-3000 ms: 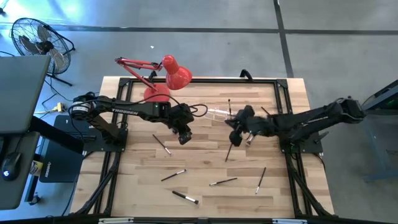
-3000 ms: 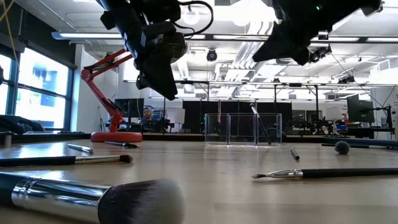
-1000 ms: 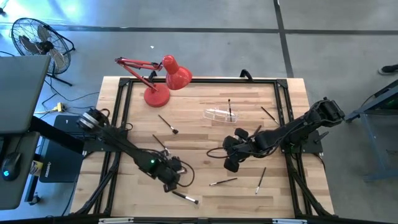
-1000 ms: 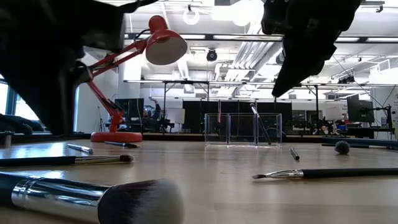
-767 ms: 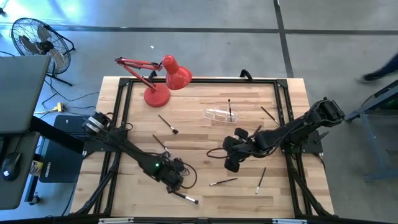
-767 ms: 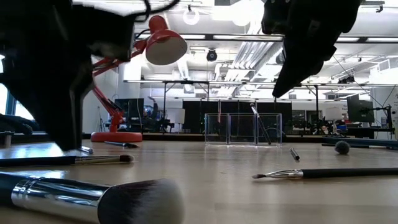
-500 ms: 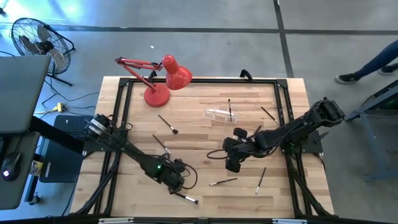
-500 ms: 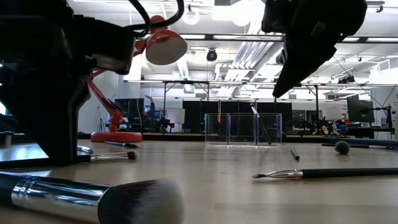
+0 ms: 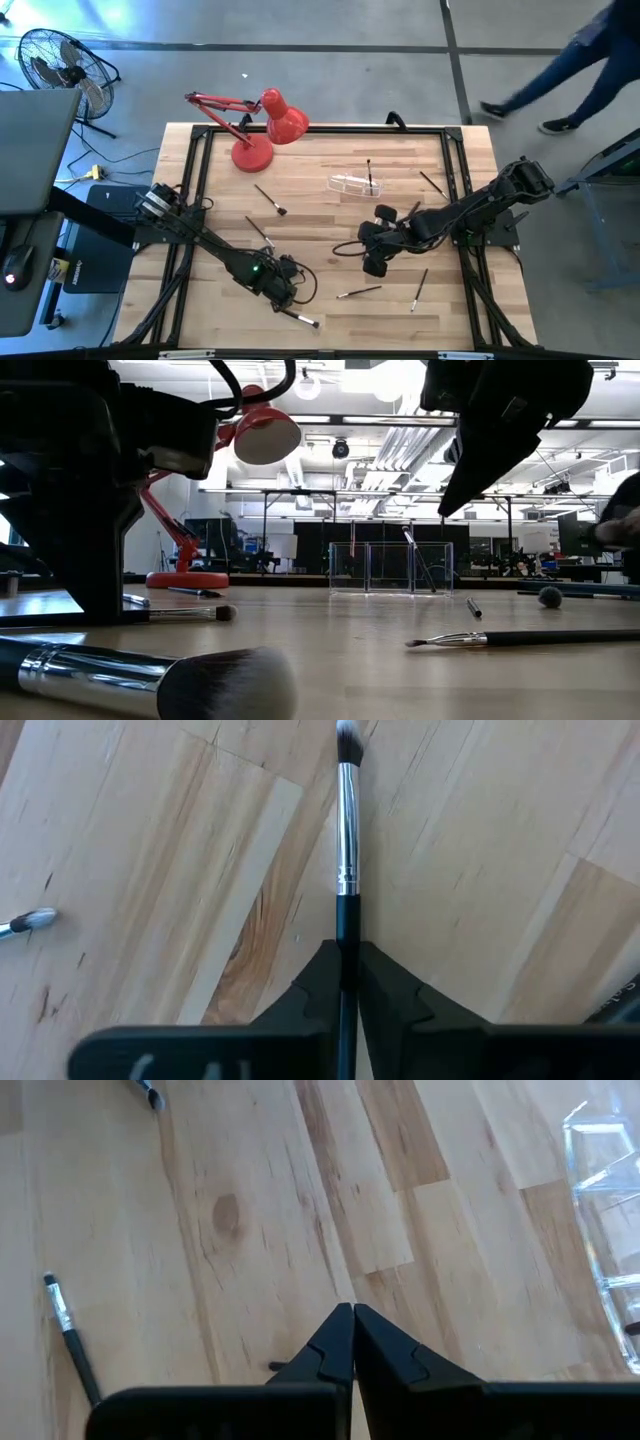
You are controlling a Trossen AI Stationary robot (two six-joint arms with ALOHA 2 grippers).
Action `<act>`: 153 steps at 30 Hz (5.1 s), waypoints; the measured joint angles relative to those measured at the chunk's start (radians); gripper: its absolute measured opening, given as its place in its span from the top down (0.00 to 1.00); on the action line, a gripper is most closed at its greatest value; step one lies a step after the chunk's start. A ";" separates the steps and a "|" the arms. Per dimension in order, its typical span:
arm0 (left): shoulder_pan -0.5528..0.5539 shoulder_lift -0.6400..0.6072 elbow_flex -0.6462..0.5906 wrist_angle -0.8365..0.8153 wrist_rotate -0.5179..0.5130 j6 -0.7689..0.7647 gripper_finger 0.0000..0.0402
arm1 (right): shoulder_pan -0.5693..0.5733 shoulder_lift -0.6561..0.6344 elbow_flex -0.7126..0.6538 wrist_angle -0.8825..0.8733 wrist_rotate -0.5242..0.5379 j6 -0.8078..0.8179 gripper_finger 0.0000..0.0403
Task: Put items in baskets/containers
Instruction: Put the eyeshadow brush into the transparent organizer
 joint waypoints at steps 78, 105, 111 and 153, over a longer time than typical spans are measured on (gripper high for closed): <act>0.164 -0.178 0.069 0.042 -0.126 0.050 1.00 | 0.000 0.000 -0.359 0.722 -0.075 0.219 0.86; 0.164 -0.112 0.085 -0.091 -0.027 0.054 0.74 | 0.000 0.000 -0.359 0.712 -0.075 0.210 0.84; 0.164 -0.061 0.088 -0.072 0.028 0.060 0.74 | 0.000 0.000 -0.359 0.710 -0.076 0.210 0.84; 0.190 0.077 0.147 0.055 0.015 -0.109 0.99 | 0.000 0.000 -0.359 0.708 -0.117 0.228 0.84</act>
